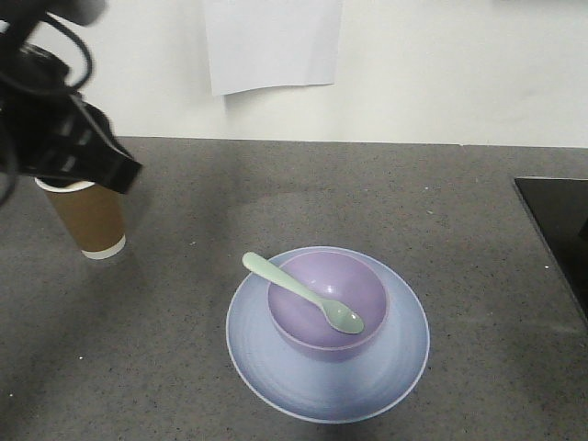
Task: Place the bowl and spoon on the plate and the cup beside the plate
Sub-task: 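Release the spoon into the bowl and lift the left gripper away, then move the left gripper toward the brown paper cup and lower onto its rim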
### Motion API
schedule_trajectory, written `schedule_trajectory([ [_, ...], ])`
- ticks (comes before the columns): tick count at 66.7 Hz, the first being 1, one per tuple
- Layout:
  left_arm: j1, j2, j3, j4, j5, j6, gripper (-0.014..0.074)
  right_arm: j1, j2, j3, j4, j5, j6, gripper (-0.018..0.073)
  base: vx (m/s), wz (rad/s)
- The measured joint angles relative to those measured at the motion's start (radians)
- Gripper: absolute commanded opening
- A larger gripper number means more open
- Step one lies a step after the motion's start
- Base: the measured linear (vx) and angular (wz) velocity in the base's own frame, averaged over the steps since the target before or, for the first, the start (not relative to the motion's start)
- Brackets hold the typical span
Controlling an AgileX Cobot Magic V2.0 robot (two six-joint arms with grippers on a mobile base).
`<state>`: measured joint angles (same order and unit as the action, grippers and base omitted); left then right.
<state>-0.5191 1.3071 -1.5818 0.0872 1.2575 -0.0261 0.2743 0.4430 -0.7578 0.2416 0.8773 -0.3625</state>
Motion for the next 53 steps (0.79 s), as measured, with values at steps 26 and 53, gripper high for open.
schedule_trajectory([
  [26, 0.0, -0.167, -0.008, 0.582, 0.015, -0.272, 0.0075, 0.0, 0.0, 0.0, 0.004, 0.0, 0.0, -0.0006, 0.0, 0.0],
  [53, 0.031, -0.095, -0.056, 0.657, -0.165, -0.296, 0.0305, 0.0, 0.0, 0.0, 0.045, -0.001, 0.0, -0.0006, 0.0, 0.0],
])
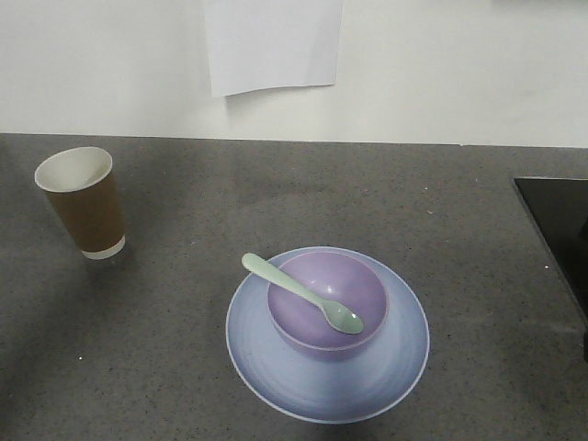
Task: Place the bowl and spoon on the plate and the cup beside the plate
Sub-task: 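Move the left gripper toward the brown paper cup and lower onto its rim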
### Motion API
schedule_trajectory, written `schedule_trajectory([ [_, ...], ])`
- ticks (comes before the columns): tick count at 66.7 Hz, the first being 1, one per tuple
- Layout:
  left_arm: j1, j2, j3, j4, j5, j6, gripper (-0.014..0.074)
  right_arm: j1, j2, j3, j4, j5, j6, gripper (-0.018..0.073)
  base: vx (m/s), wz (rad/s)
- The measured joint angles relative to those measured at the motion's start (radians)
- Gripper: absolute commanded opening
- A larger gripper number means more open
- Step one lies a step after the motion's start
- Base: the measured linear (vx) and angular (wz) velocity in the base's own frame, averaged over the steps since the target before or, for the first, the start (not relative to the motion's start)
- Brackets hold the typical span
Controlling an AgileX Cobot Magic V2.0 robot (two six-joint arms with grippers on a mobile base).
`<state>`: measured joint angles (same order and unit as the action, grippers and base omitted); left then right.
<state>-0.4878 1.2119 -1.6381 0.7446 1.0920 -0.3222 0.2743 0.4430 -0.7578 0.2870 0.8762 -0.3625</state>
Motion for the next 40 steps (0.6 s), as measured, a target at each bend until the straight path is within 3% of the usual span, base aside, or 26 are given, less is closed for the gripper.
schedule_trajectory([
  [7, 0.077, 0.022, -0.002, -0.006, -0.023, -0.001, 0.0372, 0.0, 0.0, 0.0, 0.0, 0.0, 0.0, -0.0006, 0.0, 0.0],
  [16, 0.191, 0.052, -0.002, -0.065, -0.041, 0.0, 0.0389, 0.0, 0.0, 0.0, 0.0, 0.0, 0.0, -0.0006, 0.0, 0.0],
  [21, 0.25, 0.071, -0.002, -0.13, -0.06, 0.02, 0.0389, 0.0, 0.0, 0.0, 0.0, 0.0, 0.0, -0.0006, 0.0, 0.0],
  [40, 0.446, 0.216, -0.002, -0.497, -0.119, 0.17, 0.0388, 0.0, 0.0, 0.0, 0.0, 0.0, 0.0, -0.0006, 0.0, 0.0],
])
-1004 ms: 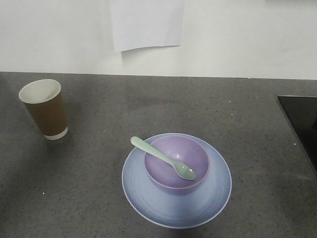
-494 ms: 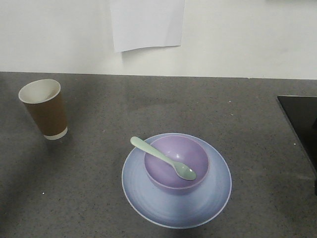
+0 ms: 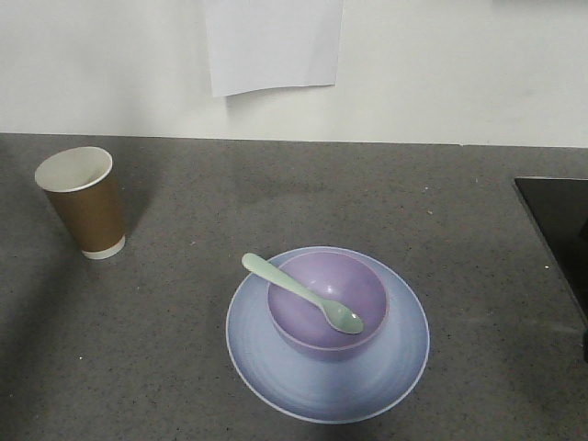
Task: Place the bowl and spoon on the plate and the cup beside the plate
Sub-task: 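Move the left gripper toward the brown paper cup and lower onto its rim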
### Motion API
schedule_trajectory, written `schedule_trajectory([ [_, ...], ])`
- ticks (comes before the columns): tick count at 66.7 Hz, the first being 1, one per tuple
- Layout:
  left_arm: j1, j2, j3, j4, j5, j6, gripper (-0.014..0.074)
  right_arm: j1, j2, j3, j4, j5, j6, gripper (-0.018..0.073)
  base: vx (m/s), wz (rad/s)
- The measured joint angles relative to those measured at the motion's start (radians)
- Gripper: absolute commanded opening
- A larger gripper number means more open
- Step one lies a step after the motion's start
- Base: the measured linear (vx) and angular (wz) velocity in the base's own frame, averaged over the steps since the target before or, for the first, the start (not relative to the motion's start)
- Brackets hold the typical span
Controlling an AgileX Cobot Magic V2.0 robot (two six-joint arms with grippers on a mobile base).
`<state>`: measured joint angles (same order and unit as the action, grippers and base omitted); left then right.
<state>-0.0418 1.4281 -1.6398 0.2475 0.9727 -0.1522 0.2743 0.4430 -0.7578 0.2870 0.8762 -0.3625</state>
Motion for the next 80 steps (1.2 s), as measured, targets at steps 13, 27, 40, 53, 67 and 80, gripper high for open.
schedule_trajectory([
  [13, 0.067, 0.134, 0.0, -0.196, -0.006, 0.104, 0.0388, 0.0, 0.0, 0.0, 0.0, 0.0, 0.0, -0.0006, 0.0, 0.0],
  [27, 0.074, 0.215, 0.0, -0.284, -0.008, 0.152, 0.0388, 0.0, 0.0, 0.0, 0.0, 0.0, 0.0, -0.0006, 0.0, 0.0],
  [40, 0.074, 0.251, 0.001, -0.3, -0.007, 0.152, 0.0388, 0.0, 0.0, 0.0, 0.0, 0.0, 0.0, -0.0006, 0.0, 0.0],
  [53, 0.074, 0.256, 0.001, -0.302, -0.008, 0.152, 0.0388, 0.0, 0.0, 0.0, 0.0, 0.0, 0.0, -0.0006, 0.0, 0.0],
  [67, 0.074, 0.308, 0.001, -0.303, 0.003, 0.158, 0.0388, 0.0, 0.0, 0.0, 0.0, 0.0, 0.0, -0.0006, 0.0, 0.0],
  [80, 0.074, 0.365, 0.001, -0.303, 0.003, 0.158, 0.0388, 0.0, 0.0, 0.0, 0.0, 0.0, 0.0, -0.0006, 0.0, 0.0],
])
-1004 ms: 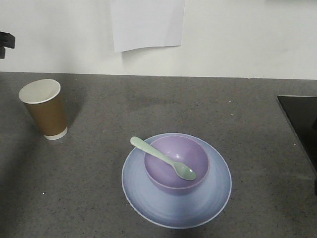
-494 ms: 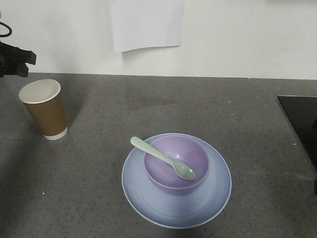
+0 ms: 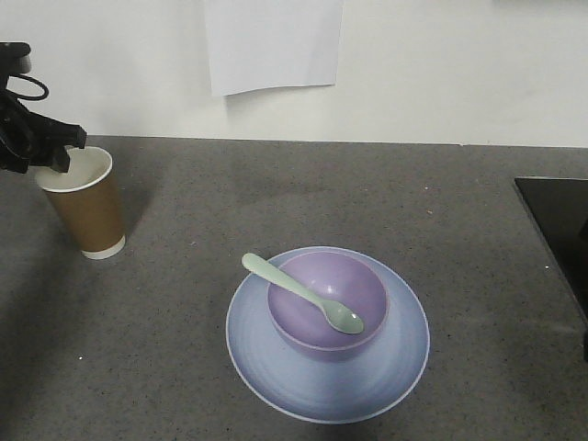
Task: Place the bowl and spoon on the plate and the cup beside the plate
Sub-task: 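Move the left gripper toward the brown paper cup and lower onto its rim, then grip the brown paper cup rim with the left gripper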
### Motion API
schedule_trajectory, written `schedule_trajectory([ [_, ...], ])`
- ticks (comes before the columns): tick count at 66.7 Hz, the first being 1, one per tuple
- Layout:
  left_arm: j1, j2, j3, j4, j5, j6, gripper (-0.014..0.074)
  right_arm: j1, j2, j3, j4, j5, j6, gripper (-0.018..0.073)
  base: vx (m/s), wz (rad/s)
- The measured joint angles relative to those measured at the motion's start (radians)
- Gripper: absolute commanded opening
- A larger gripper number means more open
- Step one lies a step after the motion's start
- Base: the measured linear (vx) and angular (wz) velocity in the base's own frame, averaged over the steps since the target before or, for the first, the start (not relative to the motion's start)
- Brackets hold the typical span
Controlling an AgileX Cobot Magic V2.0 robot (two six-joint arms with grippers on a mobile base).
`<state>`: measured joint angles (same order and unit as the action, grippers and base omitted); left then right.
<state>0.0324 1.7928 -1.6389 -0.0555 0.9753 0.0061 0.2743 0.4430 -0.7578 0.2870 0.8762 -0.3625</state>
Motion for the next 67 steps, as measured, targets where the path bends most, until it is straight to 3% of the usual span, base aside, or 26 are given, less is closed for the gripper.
schedule_trajectory([
  [15, 0.0, 0.04, 0.0, 0.0, 0.011, 0.0, 0.0347, 0.0, 0.0, 0.0, 0.0, 0.0, 0.0, -0.0006, 0.0, 0.0],
  [23, 0.0, 0.047, 0.0, 0.005, 0.018, 0.0, 0.0222, 0.0, 0.0, 0.0, 0.0, 0.0, 0.0, -0.0006, 0.0, 0.0],
  [32, 0.0, 0.047, 0.0, 0.028, 0.033, 0.006, 0.0, 0.0, 0.0, 0.0, 0.0, 0.0, 0.0, -0.0006, 0.0, 0.0],
  [41, 0.0, 0.045, -0.001, 0.019, 0.054, 0.034, -0.0008, 0.0, 0.0, 0.0, 0.0, 0.0, 0.0, -0.0006, 0.0, 0.0],
  [56, 0.0, 0.006, -0.001, -0.096, 0.121, 0.103, -0.0008, 0.0, 0.0, 0.0, 0.0, 0.0, 0.0, -0.0006, 0.0, 0.0],
  [67, -0.009, -0.069, -0.001, -0.283, 0.234, 0.216, -0.0008, 0.0, 0.0, 0.0, 0.0, 0.0, 0.0, -0.0006, 0.0, 0.0],
])
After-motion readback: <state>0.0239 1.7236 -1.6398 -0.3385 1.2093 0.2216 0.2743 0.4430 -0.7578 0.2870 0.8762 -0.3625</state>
